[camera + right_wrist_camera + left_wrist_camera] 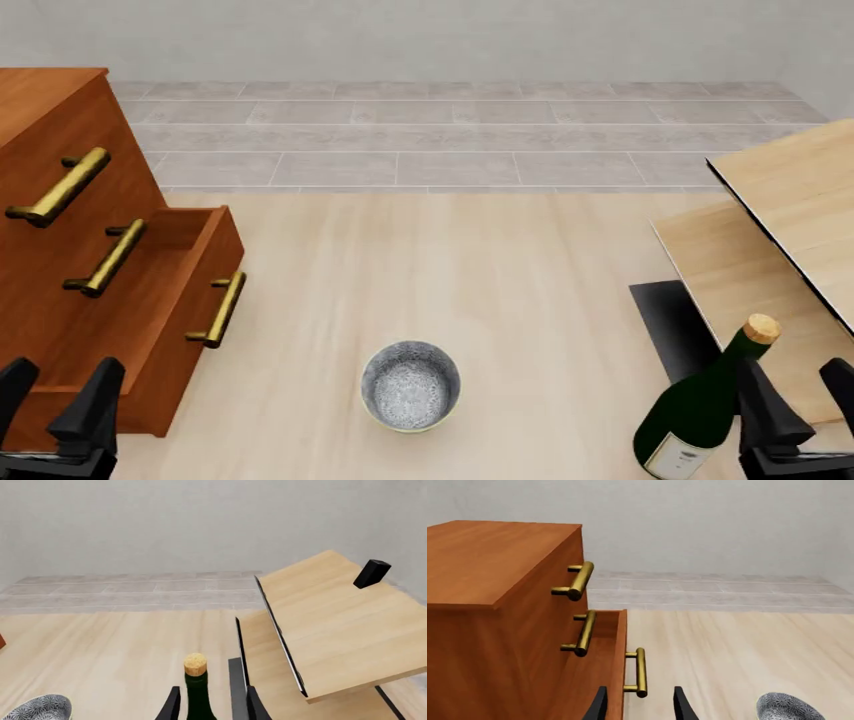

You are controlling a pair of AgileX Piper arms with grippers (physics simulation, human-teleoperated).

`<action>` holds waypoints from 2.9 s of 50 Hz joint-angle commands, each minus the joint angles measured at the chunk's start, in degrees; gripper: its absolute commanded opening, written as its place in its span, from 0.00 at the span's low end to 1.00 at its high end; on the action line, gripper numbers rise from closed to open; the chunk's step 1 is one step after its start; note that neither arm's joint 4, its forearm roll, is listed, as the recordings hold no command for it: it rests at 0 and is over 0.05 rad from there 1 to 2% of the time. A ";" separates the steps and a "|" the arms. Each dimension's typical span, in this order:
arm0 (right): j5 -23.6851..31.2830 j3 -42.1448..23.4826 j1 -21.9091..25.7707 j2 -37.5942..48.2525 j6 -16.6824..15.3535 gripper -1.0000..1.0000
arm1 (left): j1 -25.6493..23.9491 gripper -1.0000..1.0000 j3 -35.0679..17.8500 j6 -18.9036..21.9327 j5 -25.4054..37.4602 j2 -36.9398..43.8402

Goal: Close the bottom drawer of the cabinet.

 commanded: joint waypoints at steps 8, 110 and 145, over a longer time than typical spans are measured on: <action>-3.10 3.00 -0.49 -2.86 -1.73 1.00 | 1.61 1.00 2.81 1.83 -3.20 -2.89; -2.89 2.97 -0.39 -2.90 -1.65 1.00 | -20.33 1.00 -7.88 -9.92 -36.12 55.25; -2.89 2.88 -0.82 -3.06 -1.29 1.00 | -20.10 1.00 0.23 -10.00 -54.68 72.92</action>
